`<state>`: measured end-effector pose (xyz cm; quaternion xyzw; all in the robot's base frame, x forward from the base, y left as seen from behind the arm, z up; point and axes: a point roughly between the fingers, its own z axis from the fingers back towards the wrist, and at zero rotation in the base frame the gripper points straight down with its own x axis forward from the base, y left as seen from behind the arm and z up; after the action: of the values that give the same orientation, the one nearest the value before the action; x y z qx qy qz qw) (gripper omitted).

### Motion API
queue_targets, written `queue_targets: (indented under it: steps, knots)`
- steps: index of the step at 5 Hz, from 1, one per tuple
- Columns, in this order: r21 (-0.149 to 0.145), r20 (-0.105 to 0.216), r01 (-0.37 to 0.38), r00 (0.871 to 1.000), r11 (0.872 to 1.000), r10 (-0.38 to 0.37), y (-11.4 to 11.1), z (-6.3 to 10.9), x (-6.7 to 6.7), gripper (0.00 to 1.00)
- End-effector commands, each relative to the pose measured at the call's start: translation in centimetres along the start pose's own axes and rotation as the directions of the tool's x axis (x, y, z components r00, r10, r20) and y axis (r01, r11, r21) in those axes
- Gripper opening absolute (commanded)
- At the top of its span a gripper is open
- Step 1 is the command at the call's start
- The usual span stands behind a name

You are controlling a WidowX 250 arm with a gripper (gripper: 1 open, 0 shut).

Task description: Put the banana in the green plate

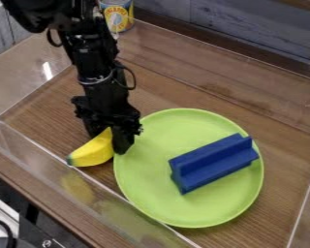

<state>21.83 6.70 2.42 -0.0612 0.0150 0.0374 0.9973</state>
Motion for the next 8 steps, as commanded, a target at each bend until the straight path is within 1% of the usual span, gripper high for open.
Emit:
queue_targets:
  steps: [1,4,5,6,8]
  knots:
    - [0.027,0.046,0.025,0.999,0.999,-0.026,-0.1,1.9,0.8,0.0]
    - [0.045,0.042,0.045,0.998,0.998,-0.047,-0.4,3.9,1.2,0.0]
    - [0.05,0.045,0.051,0.998,0.997,-0.054,-0.5,4.6,1.4,0.0]
    - [0.055,0.048,0.058,0.997,0.997,-0.06,-0.6,5.0,1.7,0.0]
    - [0.059,0.058,0.068,0.996,0.996,-0.071,-0.9,5.7,2.8,0.0]
